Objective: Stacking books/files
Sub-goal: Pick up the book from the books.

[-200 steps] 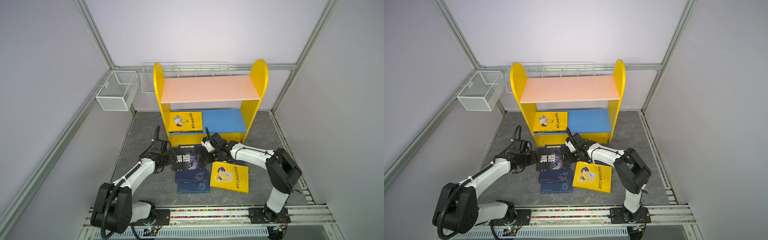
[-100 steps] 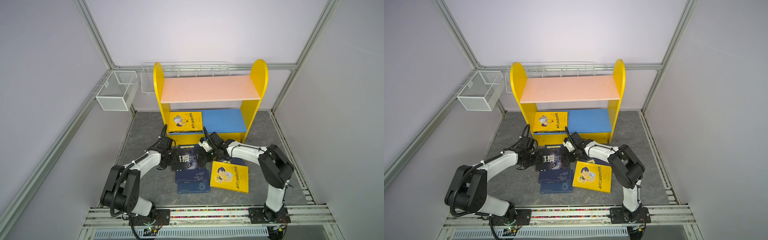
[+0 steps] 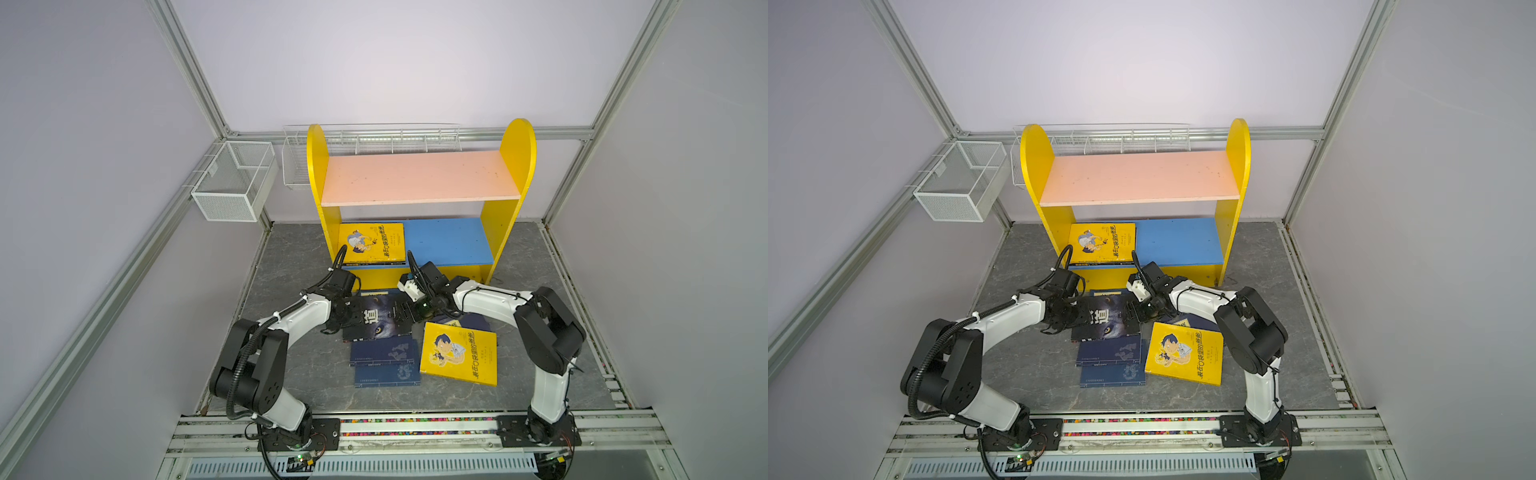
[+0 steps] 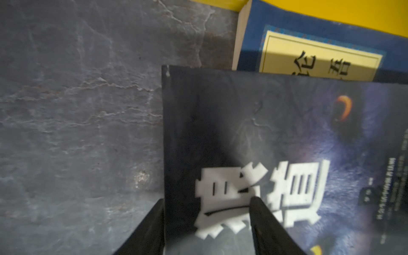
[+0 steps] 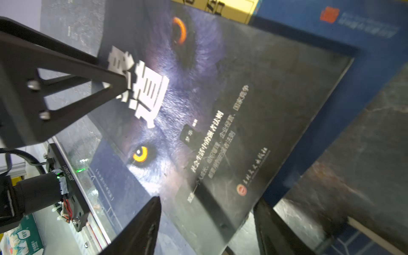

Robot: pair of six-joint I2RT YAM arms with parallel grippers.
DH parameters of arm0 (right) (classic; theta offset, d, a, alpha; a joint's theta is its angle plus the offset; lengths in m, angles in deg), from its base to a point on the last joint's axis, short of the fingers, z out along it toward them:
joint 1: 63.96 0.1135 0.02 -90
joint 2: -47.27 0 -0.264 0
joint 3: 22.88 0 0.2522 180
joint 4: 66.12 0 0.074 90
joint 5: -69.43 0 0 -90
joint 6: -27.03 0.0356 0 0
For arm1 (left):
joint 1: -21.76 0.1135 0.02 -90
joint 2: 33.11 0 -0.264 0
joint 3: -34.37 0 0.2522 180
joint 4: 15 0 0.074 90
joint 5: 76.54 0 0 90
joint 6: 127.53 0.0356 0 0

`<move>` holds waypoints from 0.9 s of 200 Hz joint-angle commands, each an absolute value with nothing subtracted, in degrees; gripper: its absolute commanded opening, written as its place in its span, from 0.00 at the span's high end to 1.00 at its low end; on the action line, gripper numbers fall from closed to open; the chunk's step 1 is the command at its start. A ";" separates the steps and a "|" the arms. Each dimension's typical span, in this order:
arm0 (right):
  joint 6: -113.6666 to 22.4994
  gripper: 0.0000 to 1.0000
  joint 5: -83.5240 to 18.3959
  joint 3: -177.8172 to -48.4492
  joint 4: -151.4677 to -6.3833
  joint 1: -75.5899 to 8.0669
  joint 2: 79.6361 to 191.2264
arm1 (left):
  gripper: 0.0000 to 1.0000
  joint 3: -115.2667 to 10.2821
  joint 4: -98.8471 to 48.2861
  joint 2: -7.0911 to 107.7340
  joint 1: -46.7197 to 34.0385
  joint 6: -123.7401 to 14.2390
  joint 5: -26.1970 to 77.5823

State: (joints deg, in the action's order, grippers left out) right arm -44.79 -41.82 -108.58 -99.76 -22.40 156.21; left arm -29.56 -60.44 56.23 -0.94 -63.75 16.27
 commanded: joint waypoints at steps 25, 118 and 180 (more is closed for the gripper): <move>-44.68 0.34 -49.71 -109.22 -92.81 -21.27 149.49 | 0.50 -28.96 -63.30 55.75 -2.97 -62.32 21.50; -37.27 0.33 -37.00 -108.89 -99.32 -24.70 156.66 | 0.51 -29.35 -63.75 56.42 -3.10 -62.04 22.37; -37.22 0.33 -36.00 -106.88 -100.67 -26.25 157.57 | 0.62 -30.01 -64.87 56.05 -3.74 -61.79 22.36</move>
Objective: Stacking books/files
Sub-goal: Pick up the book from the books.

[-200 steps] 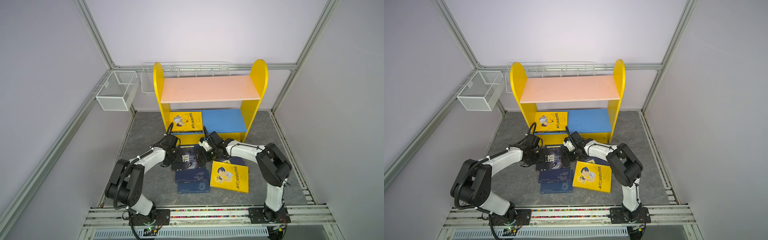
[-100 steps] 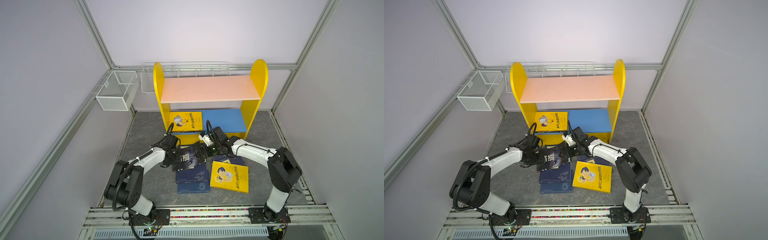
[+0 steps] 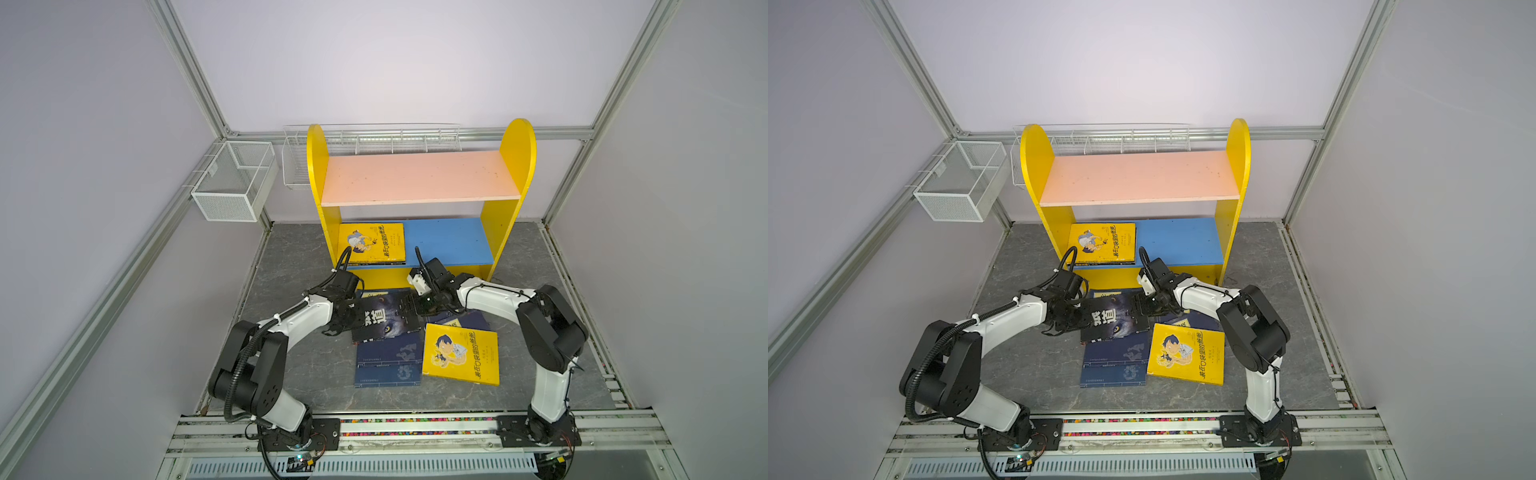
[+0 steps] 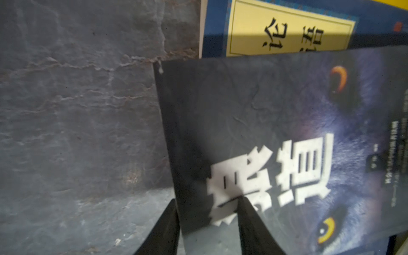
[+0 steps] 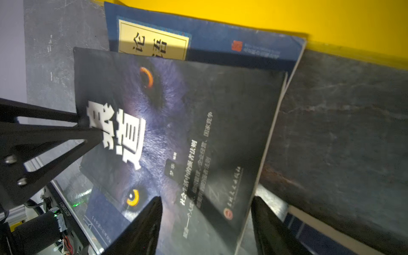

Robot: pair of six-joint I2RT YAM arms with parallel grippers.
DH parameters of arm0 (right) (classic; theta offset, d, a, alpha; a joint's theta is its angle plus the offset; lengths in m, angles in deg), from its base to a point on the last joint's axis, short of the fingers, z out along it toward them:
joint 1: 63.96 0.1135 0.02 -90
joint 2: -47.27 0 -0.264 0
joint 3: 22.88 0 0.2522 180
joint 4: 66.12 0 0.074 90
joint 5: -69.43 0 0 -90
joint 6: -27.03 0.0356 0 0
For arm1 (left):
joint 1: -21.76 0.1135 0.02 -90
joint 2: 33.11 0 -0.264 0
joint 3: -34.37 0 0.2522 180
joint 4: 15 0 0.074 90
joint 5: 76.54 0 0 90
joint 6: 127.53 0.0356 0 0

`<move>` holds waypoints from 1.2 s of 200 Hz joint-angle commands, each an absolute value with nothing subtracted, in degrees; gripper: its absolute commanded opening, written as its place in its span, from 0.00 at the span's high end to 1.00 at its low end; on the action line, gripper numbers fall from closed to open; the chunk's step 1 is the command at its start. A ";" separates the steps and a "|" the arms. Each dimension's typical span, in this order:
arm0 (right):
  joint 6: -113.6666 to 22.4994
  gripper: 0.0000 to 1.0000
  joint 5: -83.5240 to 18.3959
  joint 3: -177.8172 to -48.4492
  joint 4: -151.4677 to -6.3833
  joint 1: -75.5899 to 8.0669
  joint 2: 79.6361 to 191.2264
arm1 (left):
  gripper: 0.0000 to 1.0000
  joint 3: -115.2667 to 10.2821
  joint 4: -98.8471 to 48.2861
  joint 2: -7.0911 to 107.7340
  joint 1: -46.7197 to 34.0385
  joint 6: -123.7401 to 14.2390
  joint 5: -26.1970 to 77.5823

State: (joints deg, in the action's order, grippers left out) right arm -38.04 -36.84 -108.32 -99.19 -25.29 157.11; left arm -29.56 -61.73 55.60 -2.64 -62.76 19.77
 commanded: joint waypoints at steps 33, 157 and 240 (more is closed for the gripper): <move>-37.25 0.34 -38.60 -106.87 -100.06 -26.70 158.36 | 0.67 -30.33 -65.15 55.53 -3.91 -61.58 22.71; -37.30 0.48 -53.71 -104.76 -86.25 -25.94 149.34 | 0.77 -30.36 -64.89 54.97 -3.91 -61.62 24.19; -36.50 0.60 -52.24 -105.37 -85.10 -23.76 152.07 | 0.85 -30.28 -63.75 53.80 -3.92 -61.35 26.04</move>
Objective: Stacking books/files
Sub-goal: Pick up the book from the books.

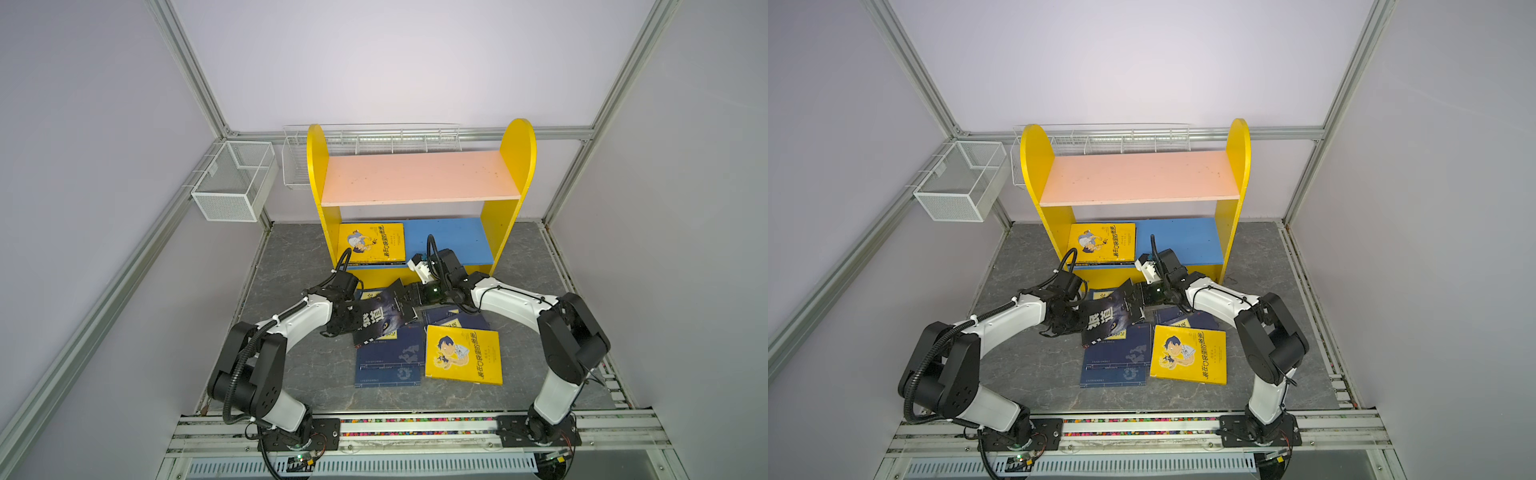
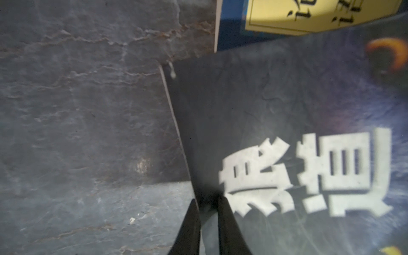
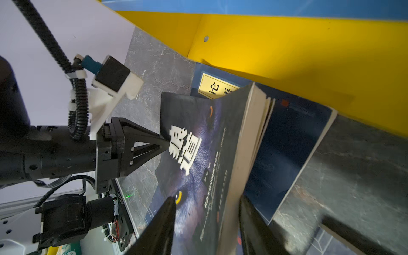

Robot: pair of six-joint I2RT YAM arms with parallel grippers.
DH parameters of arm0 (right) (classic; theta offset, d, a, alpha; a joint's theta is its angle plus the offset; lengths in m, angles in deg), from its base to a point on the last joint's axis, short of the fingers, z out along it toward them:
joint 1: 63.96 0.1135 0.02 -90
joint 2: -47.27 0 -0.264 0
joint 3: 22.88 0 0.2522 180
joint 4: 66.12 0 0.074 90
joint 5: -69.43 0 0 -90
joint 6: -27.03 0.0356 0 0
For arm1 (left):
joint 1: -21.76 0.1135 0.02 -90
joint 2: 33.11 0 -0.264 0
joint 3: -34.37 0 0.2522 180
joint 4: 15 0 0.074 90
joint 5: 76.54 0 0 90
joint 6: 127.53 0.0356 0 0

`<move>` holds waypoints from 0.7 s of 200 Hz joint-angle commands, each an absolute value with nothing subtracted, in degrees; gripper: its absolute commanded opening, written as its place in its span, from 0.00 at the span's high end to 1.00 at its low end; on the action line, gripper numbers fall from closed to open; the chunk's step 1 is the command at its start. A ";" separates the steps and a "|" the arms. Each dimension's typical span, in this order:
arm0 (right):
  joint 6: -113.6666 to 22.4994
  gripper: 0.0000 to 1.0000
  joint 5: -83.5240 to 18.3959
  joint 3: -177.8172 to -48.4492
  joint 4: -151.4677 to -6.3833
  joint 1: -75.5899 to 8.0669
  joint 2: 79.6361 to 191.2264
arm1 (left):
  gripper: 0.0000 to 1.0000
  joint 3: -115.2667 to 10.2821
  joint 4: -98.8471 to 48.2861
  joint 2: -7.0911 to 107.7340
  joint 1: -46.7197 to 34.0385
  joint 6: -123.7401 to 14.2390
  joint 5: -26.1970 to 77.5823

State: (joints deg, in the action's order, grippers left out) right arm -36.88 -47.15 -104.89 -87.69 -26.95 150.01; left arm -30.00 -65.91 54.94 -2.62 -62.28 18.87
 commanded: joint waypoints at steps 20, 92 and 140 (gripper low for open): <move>-37.08 0.72 -50.47 -105.21 -85.22 -23.53 152.26 | 0.86 -30.23 -63.69 53.12 -3.91 -61.27 26.13; -40.09 0.93 -52.19 -102.51 -84.81 -23.72 145.33 | 0.61 -29.24 -63.70 43.92 2.54 -65.73 29.80; -37.37 0.93 -57.07 -100.28 -80.54 -24.65 137.40 | 0.29 -20.99 -52.17 25.88 13.07 -78.76 33.48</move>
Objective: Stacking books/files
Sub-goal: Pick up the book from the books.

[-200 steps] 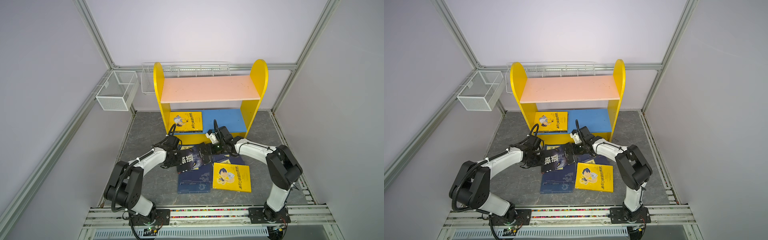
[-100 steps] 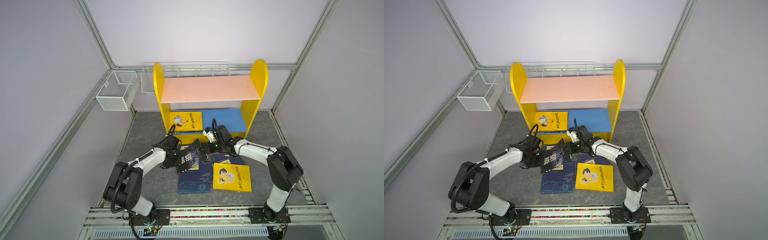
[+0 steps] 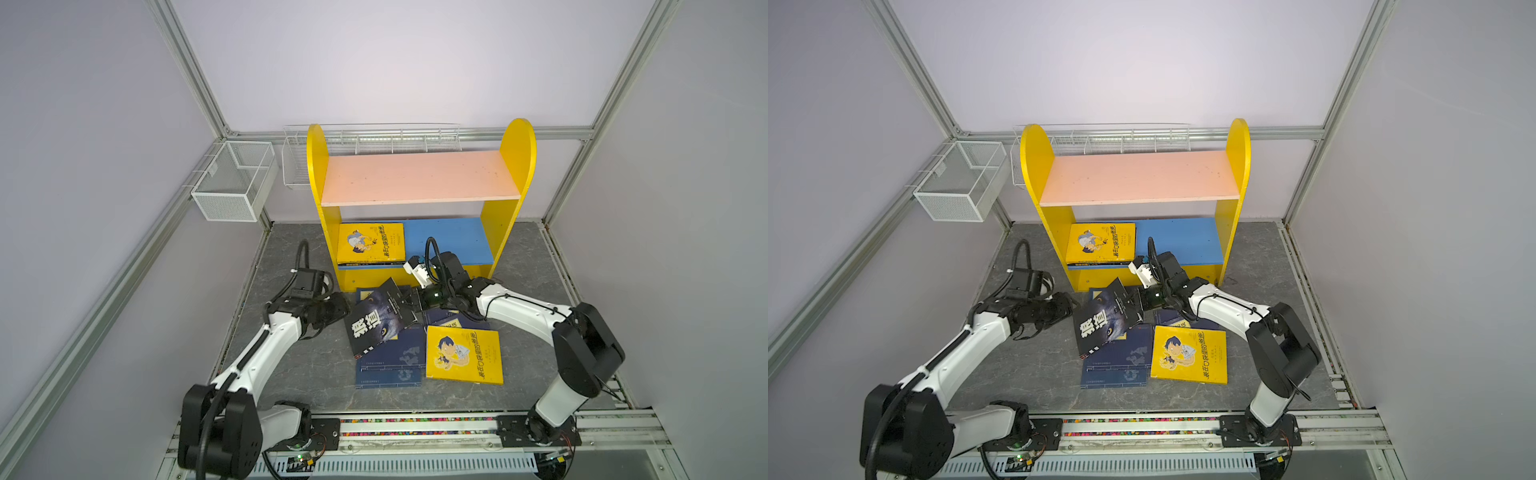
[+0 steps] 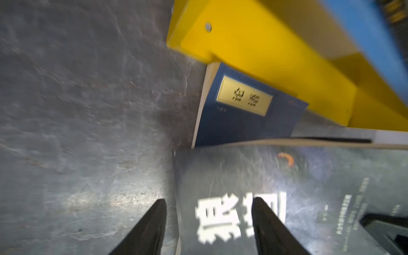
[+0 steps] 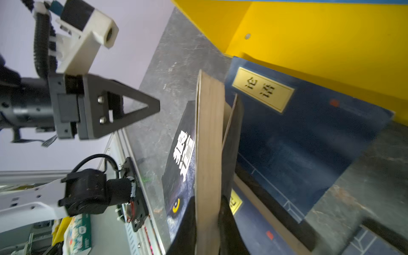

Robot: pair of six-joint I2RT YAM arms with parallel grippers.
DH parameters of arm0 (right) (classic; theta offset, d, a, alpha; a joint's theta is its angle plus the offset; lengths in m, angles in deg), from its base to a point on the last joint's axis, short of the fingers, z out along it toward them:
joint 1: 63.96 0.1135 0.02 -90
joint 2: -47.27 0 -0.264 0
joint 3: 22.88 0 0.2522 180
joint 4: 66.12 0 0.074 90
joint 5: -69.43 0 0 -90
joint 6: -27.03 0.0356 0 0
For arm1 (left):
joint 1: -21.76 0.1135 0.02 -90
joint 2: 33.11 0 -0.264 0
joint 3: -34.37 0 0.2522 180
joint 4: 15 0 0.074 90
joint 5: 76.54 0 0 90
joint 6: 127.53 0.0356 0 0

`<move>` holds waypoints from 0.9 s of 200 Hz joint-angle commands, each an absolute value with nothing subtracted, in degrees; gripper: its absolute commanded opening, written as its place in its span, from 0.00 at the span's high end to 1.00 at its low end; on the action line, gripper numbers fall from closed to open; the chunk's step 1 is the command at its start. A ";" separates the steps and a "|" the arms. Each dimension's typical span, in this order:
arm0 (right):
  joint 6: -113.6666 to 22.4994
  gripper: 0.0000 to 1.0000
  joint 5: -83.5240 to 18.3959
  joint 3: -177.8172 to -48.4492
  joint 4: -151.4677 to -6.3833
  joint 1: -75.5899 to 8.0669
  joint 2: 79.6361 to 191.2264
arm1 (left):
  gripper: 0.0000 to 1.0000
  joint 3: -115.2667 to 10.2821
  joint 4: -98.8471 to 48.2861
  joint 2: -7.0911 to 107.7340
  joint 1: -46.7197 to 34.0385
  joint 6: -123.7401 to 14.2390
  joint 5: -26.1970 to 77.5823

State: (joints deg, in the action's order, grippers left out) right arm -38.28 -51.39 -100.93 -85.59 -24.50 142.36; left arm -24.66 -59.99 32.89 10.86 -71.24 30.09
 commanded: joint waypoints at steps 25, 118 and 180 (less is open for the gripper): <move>-34.45 0.93 -57.04 -100.45 -78.01 -25.94 134.55 | 0.22 -19.25 -51.09 20.23 15.76 -80.83 36.39; -24.56 0.93 -54.30 -102.12 -66.82 -30.96 131.73 | 0.08 -10.88 -25.69 18.29 18.51 -92.50 59.60; -15.81 0.93 -56.17 -101.02 -55.27 -30.93 133.39 | 0.22 -11.66 -22.92 20.37 18.42 -92.39 64.35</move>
State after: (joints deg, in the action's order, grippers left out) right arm -21.04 -54.15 -100.65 -65.77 -30.93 133.26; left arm -10.87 -27.66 20.58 18.27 -91.13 60.95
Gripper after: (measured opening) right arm 0.145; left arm 0.824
